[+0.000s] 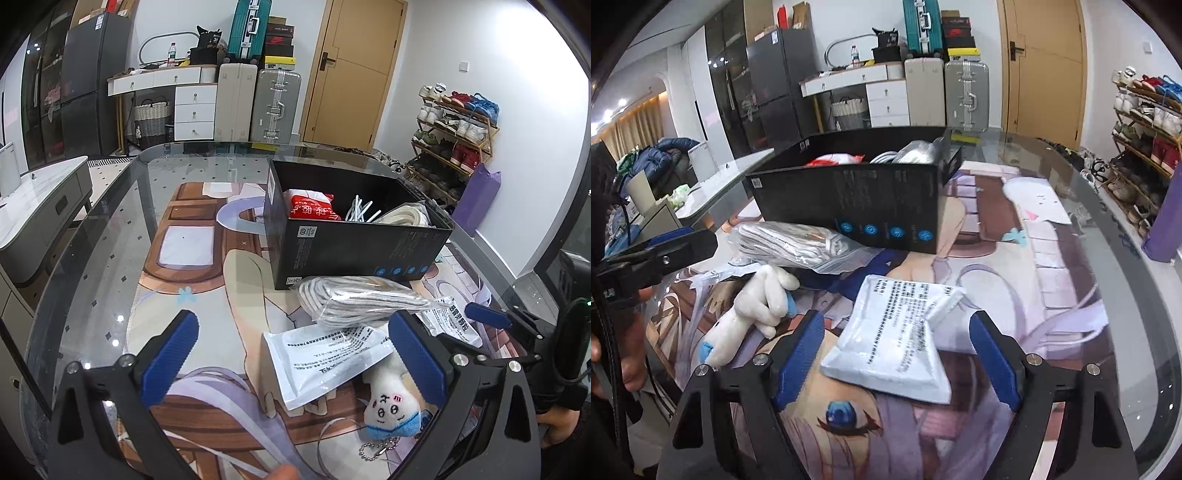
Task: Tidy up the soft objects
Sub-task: 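Grasp the white printed pouch with the right tool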
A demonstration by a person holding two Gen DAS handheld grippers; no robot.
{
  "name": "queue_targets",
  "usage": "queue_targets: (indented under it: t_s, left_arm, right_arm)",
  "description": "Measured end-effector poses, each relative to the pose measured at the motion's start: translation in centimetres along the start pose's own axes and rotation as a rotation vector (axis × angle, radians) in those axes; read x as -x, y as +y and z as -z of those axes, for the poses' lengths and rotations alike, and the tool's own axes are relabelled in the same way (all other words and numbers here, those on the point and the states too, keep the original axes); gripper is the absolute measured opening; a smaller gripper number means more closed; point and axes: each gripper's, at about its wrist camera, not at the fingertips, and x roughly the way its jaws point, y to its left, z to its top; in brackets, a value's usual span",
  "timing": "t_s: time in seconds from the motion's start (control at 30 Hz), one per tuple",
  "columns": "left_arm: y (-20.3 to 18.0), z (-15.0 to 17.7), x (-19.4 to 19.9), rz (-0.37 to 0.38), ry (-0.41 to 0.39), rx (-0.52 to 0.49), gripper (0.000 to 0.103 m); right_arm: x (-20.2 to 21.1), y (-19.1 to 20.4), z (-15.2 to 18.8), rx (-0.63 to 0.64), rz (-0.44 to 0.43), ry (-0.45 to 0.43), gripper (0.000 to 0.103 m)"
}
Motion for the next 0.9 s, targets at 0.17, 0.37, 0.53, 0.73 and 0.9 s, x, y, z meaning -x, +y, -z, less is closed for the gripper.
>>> queue_targets:
  t_s: [0.17, 0.37, 0.53, 0.73, 0.9]
  left_arm:
    - [0.1, 0.1, -0.4, 0.003, 0.015, 0.000, 0.103]
    - [0.1, 0.1, -0.8, 0.045, 0.043, 0.011, 0.103]
    - [-0.7, 0.3, -1.6, 0.095, 0.103, 0.003, 0.103]
    - [-1.9, 0.6, -2.9, 0.056, 0.145, -0.041, 0.103]
    - [-0.3, 0.9, -2.3, 0.057, 0.148, -0.002, 0.103]
  right_arm:
    - [-0.7, 1.3, -0.1, 0.029, 0.064, 0.009, 0.080]
    - [-0.2, 1.6, 0.1, 0.069, 0.006, -0.012, 0.046]
    - [0.2, 1.6, 0.5, 0.080, -0.018, -0.019, 0.043]
    - [0.4, 1.3, 0.6, 0.076, -0.016, -0.022, 0.043]
    - [0.3, 1.2, 0.5, 0.072, -0.018, -0.024, 0.043]
